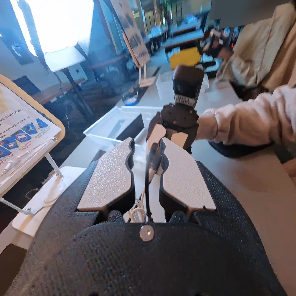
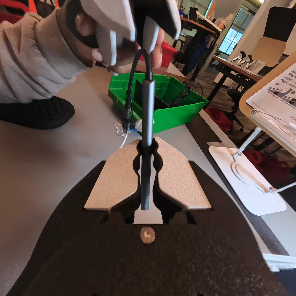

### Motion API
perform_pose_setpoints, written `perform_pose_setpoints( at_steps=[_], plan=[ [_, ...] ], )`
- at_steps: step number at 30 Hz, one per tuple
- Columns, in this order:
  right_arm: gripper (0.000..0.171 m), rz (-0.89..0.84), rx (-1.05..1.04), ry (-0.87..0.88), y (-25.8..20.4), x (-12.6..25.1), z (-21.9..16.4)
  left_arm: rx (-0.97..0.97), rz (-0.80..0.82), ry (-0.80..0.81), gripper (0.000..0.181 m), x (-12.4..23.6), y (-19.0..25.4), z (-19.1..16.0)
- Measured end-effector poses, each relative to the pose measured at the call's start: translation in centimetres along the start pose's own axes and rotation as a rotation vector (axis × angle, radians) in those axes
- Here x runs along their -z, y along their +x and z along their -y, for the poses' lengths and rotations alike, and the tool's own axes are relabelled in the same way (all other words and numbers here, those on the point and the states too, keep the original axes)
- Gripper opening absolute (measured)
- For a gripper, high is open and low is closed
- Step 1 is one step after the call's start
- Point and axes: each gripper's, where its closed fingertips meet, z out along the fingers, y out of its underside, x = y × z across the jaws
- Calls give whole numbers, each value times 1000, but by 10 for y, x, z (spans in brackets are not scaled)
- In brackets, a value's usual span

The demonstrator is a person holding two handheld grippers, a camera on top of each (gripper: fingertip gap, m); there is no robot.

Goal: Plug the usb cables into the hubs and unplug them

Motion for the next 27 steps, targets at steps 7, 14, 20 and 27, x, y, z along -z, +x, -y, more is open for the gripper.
perform_pose_setpoints(
  at_steps=[7, 14, 20, 27],
  plan=[
    [11, -271, -117, 90, 51, 25, 17, 2, 271, 32, 20, 34, -44, 16],
    [10, -615, 23, 161, 78, 61, 50, 110, 157, 39, 18, -17, -6, 4],
    [10, -802, 361, 92, 62, 62, 72, 381, 208, 309, 26, -37, -9, 10],
    [11, -954, 827, -120, 42, 26, 57, 610, 240, 376, 40, -37, -22, -4]
  ],
)
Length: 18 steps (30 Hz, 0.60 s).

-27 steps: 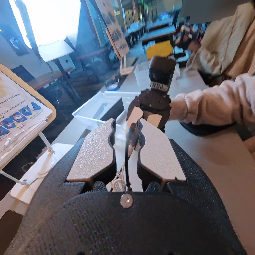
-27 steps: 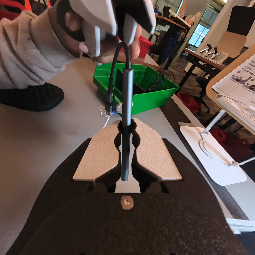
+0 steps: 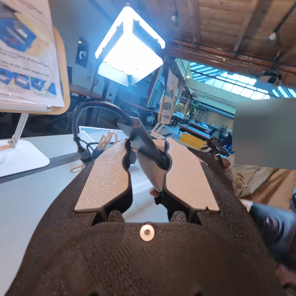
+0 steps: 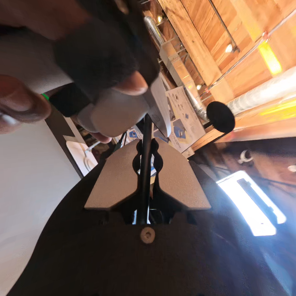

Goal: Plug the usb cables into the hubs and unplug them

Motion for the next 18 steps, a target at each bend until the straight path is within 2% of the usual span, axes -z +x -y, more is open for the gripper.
perform_pose_setpoints(
  at_steps=[4, 8, 13, 16, 18],
  plan=[
    [11, 48, 126, -33, -32, 1, -1, 196, 8, -16, 32, 0, -26, -15],
    [13, 143, 109, -102, -52, -3, -14, 276, -14, -88, 30, 0, -45, -31],
    [30, 284, 14, -66, -66, 3, -4, 135, -76, -140, 29, 7, -53, -20],
    [43, 400, -131, -54, -67, 6, 8, 45, -150, -191, 29, 16, -44, -7],
    [42, 474, -209, -81, -64, 10, 16, -54, -154, -203, 28, 22, -38, 4]
  ],
)
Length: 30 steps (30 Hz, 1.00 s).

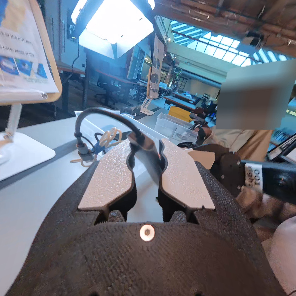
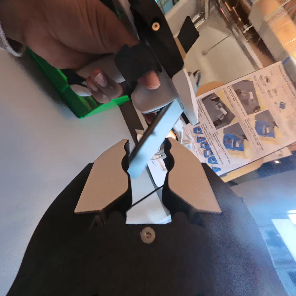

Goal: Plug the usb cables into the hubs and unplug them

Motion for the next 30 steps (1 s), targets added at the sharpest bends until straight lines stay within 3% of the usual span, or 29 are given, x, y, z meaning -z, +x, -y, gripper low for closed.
perform_pose_setpoints(
  at_steps=[7, 12, 15, 17, 23, 30],
  plan=[
    [40, 202, -195, 109, 16, 26, 19, -252, -78, -119, 27, 26, 29, 15],
    [40, 273, -243, 138, 37, 41, 7, -396, -276, -305, 27, 35, 63, -16],
    [44, 401, -234, 101, 23, 50, 1, -430, -392, -375, 27, 33, 82, -37],
    [37, 512, -184, 90, 3, 57, 1, -447, -442, -429, 27, 29, 91, -53],
    [20, 643, -66, 57, -37, 60, 4, -514, -514, -550, 28, 23, 105, -88],
    [6, 672, -138, 85, -34, 55, -2, -577, -442, -541, 27, 20, 91, -86]
  ],
)
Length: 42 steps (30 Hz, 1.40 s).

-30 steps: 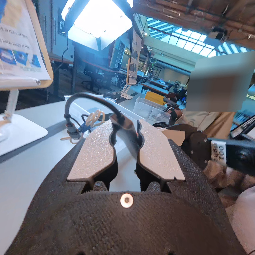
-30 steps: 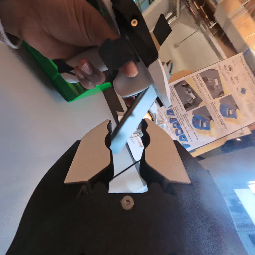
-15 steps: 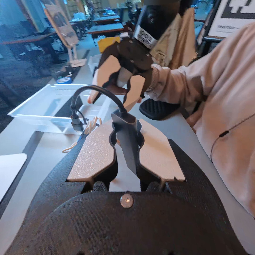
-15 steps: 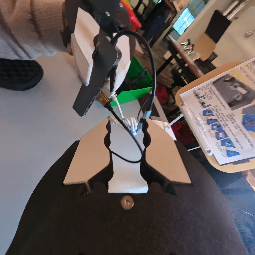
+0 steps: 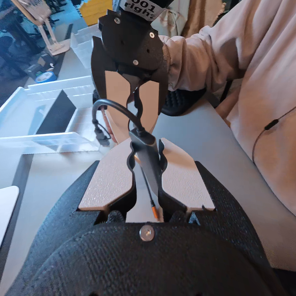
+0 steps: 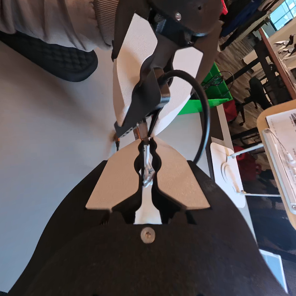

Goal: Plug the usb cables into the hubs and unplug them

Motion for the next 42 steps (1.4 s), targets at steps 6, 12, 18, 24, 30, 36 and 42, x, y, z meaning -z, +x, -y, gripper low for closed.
perform_pose_setpoints(
  at_steps=[6, 12, 18, 24, 30, 36, 42],
  plan=[
    [6, -87, -162, 71, 29, 12, -6, 34, 240, 16, 19, 16, -43, -6],
    [6, -122, -206, 136, 40, 24, -2, 5, 315, 105, 15, 14, -52, 10],
    [6, -14, -185, 179, 23, 28, 5, -80, 259, 82, 11, 11, -34, 19],
    [18, -10, -178, 230, 20, 29, 17, -104, 233, 85, 11, 15, -29, 19],
    [8, -38, -145, 283, 21, 28, 28, -108, 222, 100, 11, 13, -26, 23],
    [8, -43, -132, 310, 22, 30, 34, -111, 217, 141, 11, 19, -25, 31],
    [8, -89, -183, 181, 36, 26, -10, -127, 297, 308, 11, 79, -27, 61]
  ],
)
